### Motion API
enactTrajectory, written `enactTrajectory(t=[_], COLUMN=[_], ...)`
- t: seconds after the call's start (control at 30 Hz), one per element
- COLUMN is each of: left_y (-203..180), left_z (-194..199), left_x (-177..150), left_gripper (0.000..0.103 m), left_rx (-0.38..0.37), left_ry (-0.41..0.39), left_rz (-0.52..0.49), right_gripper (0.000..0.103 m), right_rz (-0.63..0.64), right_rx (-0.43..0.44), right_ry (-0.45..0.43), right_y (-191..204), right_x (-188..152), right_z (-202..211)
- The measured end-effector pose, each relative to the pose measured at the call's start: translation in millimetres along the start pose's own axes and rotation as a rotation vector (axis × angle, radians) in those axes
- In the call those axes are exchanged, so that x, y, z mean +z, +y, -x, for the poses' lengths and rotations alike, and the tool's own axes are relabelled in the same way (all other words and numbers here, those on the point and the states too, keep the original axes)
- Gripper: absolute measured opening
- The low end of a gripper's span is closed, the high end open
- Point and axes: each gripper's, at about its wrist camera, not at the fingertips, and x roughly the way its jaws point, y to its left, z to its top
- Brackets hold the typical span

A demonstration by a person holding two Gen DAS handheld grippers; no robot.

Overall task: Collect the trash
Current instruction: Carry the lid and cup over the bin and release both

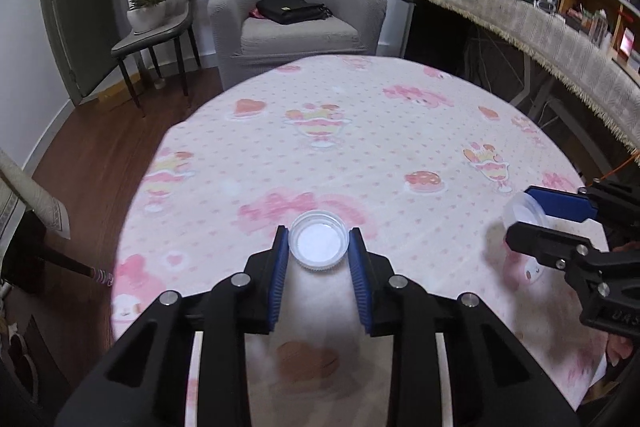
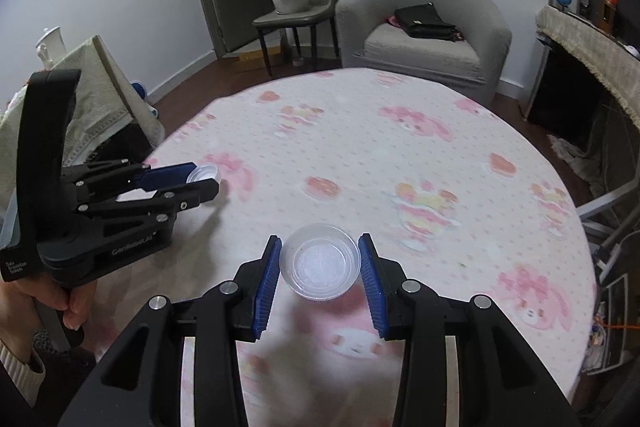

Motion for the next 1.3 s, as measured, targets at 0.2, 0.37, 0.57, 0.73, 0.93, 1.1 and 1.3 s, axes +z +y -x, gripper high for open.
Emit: enactTrajectory(t=[0.2,0.37,0.57,0.73,0.93,1.1,1.3], left_y=[32.1,59.1,93.7,122.2,149.7,170.0,195.3], left_z=[23.4,40.2,60.4,76.9,84.9,85.0,78.8], left_x=[-8.2,-17.5,-30.8,-44.6,-65.9,-86.5,-109.1], left_gripper=[0.032,0.032,0.032,0.032,0.032,0.032,0.032], left_rx=[-0.001,0.014,0.057,0.084,0.113,0.13,0.145], left_ry=[-0.017,-0.025,-0.029,-0.033,-0.017,0.012,0.051], left_rz=[0.049,0.084,0.116,0.148,0.167,0.188,0.239], right_gripper=[0.04,0.04,0.04,0.04,0.04,0.04,0.04], right_rz=[0.004,0.015,0.066,0.117,0.158,0.178,0.192], right_rx=[0.011,0.032,0.084,0.124,0.154,0.181,0.226], right_ry=[-0.001,0.003,-0.006,-0.004,0.011,0.018,0.027], right_y=[27.4,51.7,96.5,135.8,171.1,197.0,223.9], right_x=[7.8,15.6,26.0,30.8,34.3,37.5,39.2], right_z=[-13.0,-25.7,-37.7,-42.2,-51.6,-59.1,-68.1])
